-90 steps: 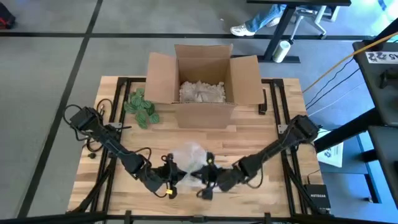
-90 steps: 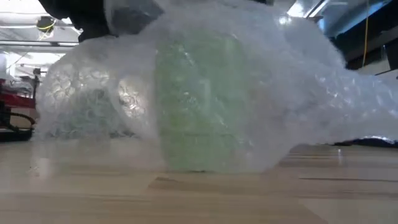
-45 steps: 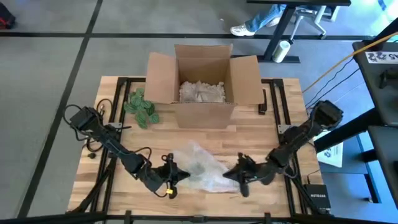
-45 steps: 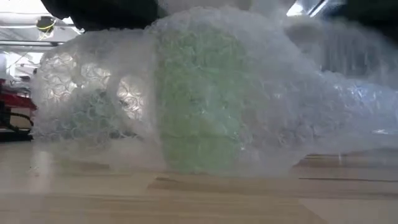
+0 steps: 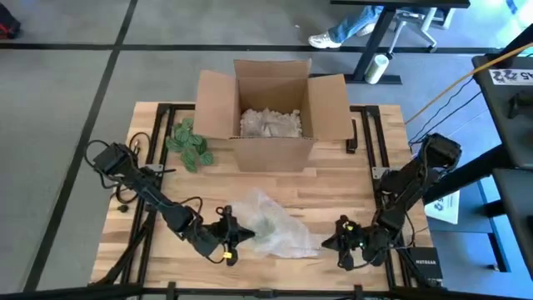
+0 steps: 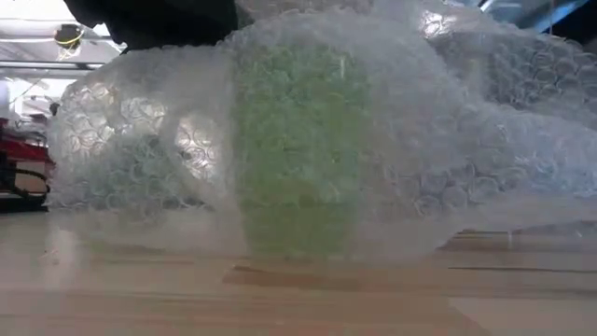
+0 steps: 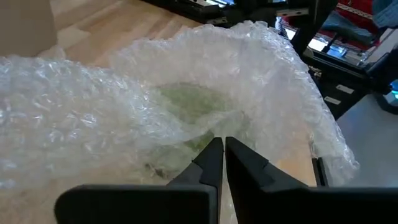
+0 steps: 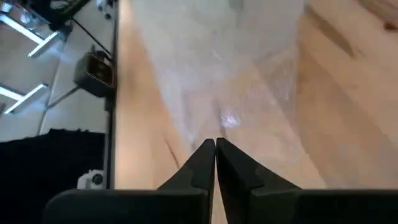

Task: Wrap mug
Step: Wrap the green mug in bubble wrap

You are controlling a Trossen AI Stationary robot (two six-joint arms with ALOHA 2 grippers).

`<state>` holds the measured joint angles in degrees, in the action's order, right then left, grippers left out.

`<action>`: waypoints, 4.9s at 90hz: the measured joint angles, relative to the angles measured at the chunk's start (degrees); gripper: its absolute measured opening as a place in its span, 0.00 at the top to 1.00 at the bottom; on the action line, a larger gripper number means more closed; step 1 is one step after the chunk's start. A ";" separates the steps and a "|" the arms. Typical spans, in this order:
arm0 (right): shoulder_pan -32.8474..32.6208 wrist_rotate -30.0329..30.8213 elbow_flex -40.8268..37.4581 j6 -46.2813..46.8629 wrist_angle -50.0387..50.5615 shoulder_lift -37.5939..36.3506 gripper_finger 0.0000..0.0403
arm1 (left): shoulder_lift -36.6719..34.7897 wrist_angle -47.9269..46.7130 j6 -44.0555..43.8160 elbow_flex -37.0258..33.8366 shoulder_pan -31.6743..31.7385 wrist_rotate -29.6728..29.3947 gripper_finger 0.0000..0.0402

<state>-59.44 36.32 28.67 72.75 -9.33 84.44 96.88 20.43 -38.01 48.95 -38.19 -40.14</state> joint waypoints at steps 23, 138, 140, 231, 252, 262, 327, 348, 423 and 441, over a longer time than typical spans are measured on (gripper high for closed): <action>-0.96 -3.16 0.00 0.50 1.60 0.02 0.80 | 0.00 0.00 -1.78 0.00 0.19 -0.02 1.00; 2.14 7.72 2.81 -7.41 -7.89 15.56 0.99 | 0.00 -0.02 -4.18 0.00 1.54 -0.04 1.00; 2.14 8.16 3.33 -7.97 -7.96 15.55 0.99 | 0.00 -0.04 -4.18 0.00 1.54 -0.04 1.00; 18.67 6.86 26.13 -52.69 -7.61 15.39 1.00 | 0.00 -0.08 -3.55 0.00 1.43 0.61 1.00; 24.12 -8.05 27.78 -50.94 -7.00 15.34 1.00 | 0.00 -0.07 -2.46 0.02 1.43 1.20 1.00; 25.70 -12.35 27.78 -50.58 -7.03 15.34 1.00 | 0.00 -0.08 -2.39 0.00 1.43 1.20 1.00; 34.18 -27.62 41.40 -52.04 16.72 16.22 1.00 | -4.89 -4.79 9.91 4.31 -1.93 -0.86 1.00; 35.21 -32.42 44.35 -52.09 20.38 19.58 1.00 | -7.21 -11.87 6.25 4.31 -3.92 -6.11 1.00; 36.63 -44.10 57.70 -52.46 36.20 29.00 1.00 | -7.80 -47.79 -20.49 -1.91 1.19 -26.47 1.00; 36.62 -44.51 57.70 -52.48 36.04 29.00 1.00 | -7.85 -33.16 -20.51 -10.46 2.05 -27.59 1.00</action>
<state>-22.82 -8.19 86.37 20.27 26.71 113.45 89.03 -12.74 -58.52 38.49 -36.14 -67.73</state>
